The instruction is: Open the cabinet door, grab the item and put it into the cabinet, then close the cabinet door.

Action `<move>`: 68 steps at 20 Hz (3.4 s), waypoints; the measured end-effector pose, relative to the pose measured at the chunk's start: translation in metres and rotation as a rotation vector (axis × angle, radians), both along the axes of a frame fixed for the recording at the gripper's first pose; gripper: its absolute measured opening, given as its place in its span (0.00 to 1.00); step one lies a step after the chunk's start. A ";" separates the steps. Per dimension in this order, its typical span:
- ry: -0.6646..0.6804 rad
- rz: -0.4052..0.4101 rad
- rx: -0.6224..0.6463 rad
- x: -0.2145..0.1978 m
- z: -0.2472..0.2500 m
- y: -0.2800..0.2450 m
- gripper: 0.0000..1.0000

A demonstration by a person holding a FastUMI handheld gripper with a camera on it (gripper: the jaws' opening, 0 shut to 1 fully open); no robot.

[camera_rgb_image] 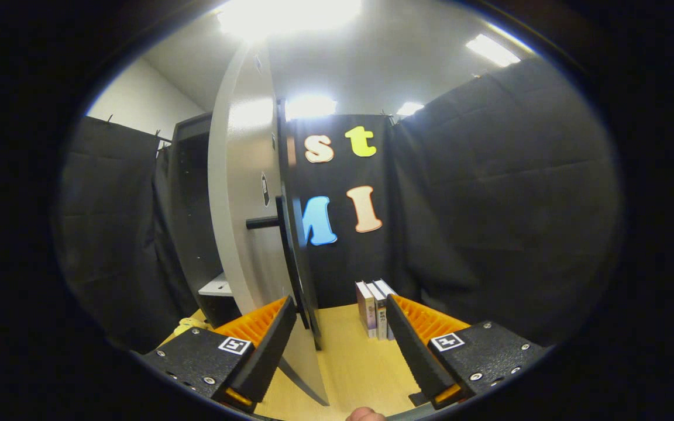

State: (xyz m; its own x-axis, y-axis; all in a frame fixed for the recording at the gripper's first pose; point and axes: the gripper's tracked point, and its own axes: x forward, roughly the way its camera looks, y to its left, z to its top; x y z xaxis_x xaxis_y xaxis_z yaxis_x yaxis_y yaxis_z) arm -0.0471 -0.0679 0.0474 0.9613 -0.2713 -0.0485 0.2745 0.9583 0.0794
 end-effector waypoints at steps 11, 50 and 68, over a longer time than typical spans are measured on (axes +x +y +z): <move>-0.047 0.014 0.030 -0.021 -0.125 0.162 0.95; 0.288 0.159 0.014 0.111 -0.360 0.247 0.42; 0.169 0.224 -0.127 0.292 -0.091 0.252 0.42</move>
